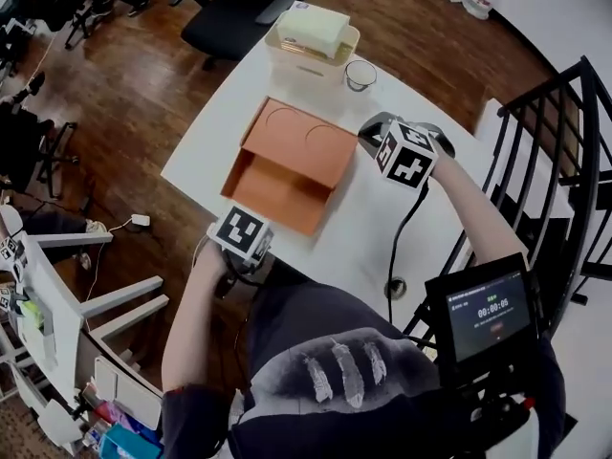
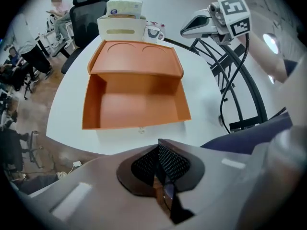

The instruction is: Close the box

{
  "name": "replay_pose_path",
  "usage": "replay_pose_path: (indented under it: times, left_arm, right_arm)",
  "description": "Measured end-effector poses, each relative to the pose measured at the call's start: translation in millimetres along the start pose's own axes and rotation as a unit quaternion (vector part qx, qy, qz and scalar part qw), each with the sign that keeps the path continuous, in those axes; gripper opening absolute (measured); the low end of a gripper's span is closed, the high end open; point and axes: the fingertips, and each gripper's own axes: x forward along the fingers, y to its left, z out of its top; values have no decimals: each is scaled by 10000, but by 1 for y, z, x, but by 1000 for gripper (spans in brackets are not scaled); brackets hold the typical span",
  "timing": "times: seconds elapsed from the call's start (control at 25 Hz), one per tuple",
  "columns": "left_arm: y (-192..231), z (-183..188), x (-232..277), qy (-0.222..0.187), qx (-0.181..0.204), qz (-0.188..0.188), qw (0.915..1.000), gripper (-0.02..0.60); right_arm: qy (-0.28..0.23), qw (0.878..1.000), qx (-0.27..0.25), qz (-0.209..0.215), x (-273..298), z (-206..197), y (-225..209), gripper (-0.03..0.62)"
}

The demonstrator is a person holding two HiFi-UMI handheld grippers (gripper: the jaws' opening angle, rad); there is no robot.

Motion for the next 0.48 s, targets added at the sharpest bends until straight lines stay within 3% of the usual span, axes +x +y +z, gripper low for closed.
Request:
replay_pose_path:
  times: [0.24, 0.48]
  left_arm:
    - [39, 7, -1, 76, 194, 228, 9995, 15]
    - [50, -11, 29, -83, -475, 35, 9988, 15]
  right_arm:
    - [432, 9990, -109, -19, 41, -13, -25, 5]
    - [570, 9979, 277, -91, 79, -10, -53, 5]
